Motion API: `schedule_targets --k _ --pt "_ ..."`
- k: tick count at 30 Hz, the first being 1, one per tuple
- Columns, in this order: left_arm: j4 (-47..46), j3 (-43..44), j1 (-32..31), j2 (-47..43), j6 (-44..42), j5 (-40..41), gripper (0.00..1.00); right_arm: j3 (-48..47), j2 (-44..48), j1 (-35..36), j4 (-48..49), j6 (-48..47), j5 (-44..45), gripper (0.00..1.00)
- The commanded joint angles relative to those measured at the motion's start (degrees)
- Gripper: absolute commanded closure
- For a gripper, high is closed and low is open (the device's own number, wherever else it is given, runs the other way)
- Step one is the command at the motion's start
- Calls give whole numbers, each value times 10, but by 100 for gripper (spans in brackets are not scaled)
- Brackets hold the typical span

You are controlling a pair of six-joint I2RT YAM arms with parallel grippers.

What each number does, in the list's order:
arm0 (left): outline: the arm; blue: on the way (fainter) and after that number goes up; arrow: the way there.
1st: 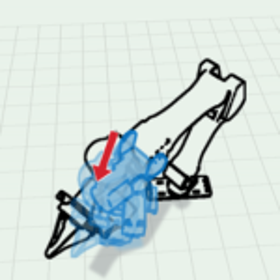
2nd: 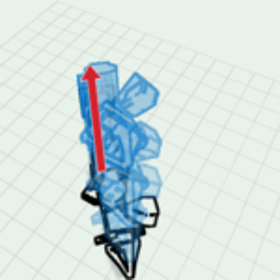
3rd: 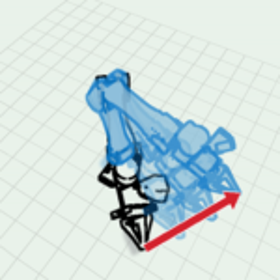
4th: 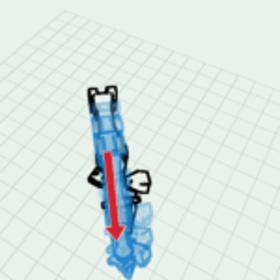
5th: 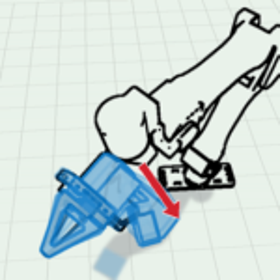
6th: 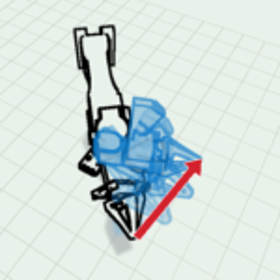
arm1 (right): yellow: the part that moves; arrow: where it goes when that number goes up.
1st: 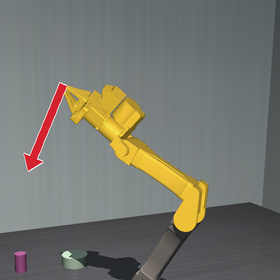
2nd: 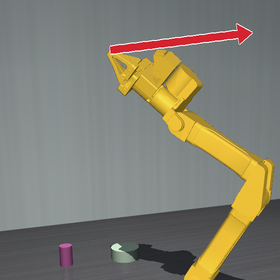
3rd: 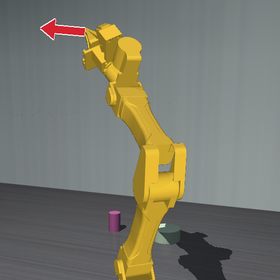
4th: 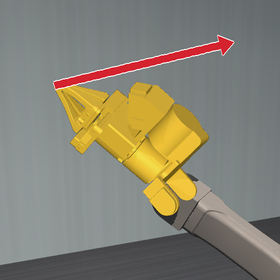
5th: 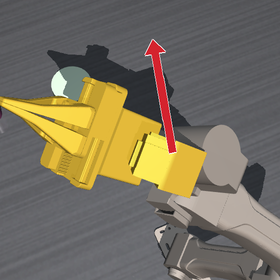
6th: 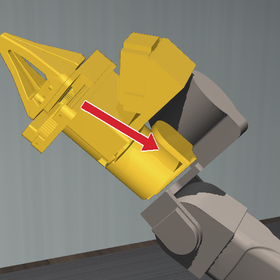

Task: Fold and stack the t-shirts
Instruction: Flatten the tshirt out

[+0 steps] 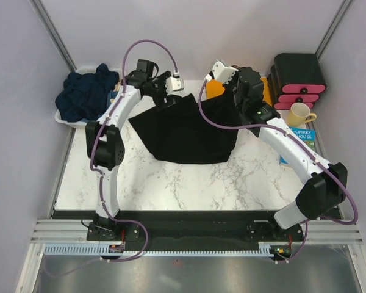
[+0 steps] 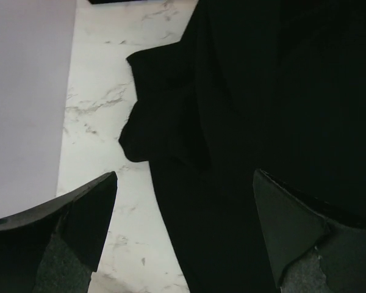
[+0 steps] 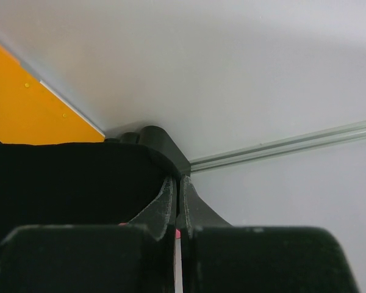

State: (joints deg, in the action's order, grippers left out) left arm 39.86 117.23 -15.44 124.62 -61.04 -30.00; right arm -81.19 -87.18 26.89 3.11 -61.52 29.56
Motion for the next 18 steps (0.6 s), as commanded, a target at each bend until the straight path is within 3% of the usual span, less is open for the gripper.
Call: schedule_targets --k 1,3,9,13,16,18 --pt "217 147 25 -3 -48 -192 0 -30 25 4 8 10 14 100" --pt "267 149 21 -2 -96 -202 0 -30 26 5 8 8 12 100" --pt "369 32 4 -63 -167 -168 0 -32 27 6 7 3 17 100" --pt "319 -164 -17 -161 -174 -135 0 -28 22 5 13 4 21 100" --pt "243 -262 -22 -238 -180 -138 0 -33 11 4 20 4 22 100" --pt "226 -283 -28 -263 -181 -137 0 -36 8 5 23 3 19 100"
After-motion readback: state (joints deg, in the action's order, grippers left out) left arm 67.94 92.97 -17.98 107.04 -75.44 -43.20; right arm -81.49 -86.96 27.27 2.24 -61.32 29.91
